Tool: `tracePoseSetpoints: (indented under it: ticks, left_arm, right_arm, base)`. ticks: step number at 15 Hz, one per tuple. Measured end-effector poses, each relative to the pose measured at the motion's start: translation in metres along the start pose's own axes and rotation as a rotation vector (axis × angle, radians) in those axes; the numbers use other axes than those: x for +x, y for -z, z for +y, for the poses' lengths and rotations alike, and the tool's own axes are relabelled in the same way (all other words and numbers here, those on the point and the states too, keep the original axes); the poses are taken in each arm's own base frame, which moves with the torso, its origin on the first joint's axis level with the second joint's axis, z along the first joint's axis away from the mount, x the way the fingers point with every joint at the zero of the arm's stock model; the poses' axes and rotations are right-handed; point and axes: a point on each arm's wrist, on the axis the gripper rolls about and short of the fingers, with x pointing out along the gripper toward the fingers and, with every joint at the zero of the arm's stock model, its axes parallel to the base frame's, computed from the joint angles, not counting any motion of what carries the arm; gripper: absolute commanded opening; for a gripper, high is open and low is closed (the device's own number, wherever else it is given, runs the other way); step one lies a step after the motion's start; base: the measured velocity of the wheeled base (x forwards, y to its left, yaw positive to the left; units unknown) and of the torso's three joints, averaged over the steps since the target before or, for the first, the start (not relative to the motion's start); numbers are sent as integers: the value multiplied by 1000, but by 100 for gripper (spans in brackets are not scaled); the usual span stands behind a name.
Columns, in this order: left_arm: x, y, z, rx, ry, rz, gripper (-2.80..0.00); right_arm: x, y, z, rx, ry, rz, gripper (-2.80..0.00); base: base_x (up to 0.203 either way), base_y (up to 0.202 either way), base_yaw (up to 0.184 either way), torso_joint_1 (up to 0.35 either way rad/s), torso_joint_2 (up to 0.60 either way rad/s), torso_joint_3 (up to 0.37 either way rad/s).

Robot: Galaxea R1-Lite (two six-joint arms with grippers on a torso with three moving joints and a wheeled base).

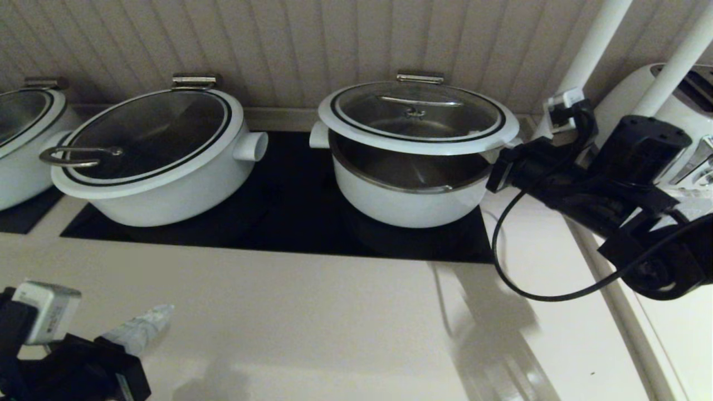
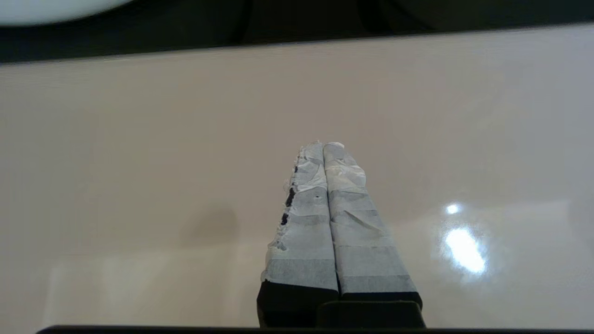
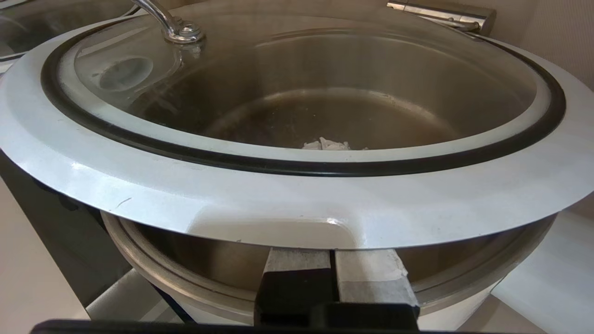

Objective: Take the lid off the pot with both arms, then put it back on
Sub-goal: Open the pot lid completely

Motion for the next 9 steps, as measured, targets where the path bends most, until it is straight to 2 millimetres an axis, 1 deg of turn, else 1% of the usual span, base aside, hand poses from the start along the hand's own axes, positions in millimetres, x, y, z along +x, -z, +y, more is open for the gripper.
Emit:
tracePoseSetpoints:
  ticks: [4, 7, 9]
  left_arm:
    - [-5, 4, 3, -1, -84, 26, -280]
    - [-8, 7, 3, 4, -86, 55, -280]
    - [-16, 14, 3, 14, -85, 103, -280]
  right_arm:
    - [-1, -1, 0, -1, 0, -2, -280]
    - [-1, -1, 0, 0, 0, -2, -280]
    - [-1, -2, 0, -1, 0, -5, -280]
  base:
    - [0, 0, 0, 0, 0, 0]
    - [0, 0, 0, 0, 0, 0]
    - [0, 0, 0, 0, 0, 0]
